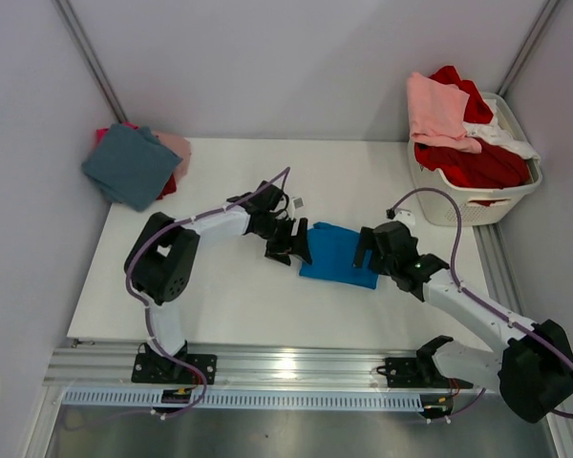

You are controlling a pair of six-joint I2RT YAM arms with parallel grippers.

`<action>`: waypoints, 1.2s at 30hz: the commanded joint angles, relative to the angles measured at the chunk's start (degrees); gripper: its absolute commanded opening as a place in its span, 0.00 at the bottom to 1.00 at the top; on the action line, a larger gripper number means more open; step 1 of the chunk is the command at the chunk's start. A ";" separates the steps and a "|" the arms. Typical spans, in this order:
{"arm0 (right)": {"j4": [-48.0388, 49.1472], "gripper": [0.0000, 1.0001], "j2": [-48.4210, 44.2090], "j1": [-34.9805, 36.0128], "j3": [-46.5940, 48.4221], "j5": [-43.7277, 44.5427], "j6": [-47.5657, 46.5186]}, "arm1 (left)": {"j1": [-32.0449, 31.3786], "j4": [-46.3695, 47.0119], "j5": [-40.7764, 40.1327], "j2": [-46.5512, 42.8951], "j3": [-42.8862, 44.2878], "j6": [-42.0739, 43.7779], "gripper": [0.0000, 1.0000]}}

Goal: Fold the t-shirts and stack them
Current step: Put the neatly folded tshirt into the corner of the board with the left arm

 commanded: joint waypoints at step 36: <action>7.20 0.99 16.38 -3.56 4.50 -4.03 9.25 | -2.14 -14.83 0.91 23.06 29.87 0.72 0.84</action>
